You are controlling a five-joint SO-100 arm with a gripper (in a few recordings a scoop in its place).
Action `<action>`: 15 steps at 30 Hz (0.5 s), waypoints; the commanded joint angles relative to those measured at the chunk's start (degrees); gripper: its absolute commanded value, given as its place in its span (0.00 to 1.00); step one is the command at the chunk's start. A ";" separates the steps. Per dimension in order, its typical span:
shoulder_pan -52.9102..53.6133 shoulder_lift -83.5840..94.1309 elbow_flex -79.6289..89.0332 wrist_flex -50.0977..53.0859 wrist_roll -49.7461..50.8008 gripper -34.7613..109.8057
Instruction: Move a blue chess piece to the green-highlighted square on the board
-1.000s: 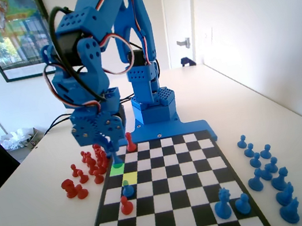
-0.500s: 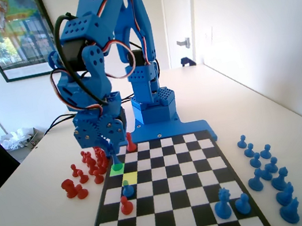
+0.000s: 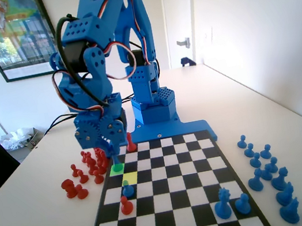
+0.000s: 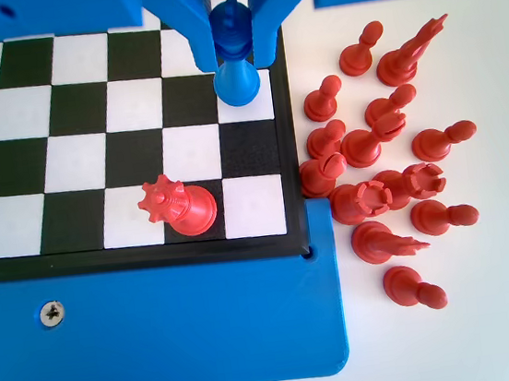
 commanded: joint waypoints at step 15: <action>0.70 3.87 1.67 -2.55 0.97 0.28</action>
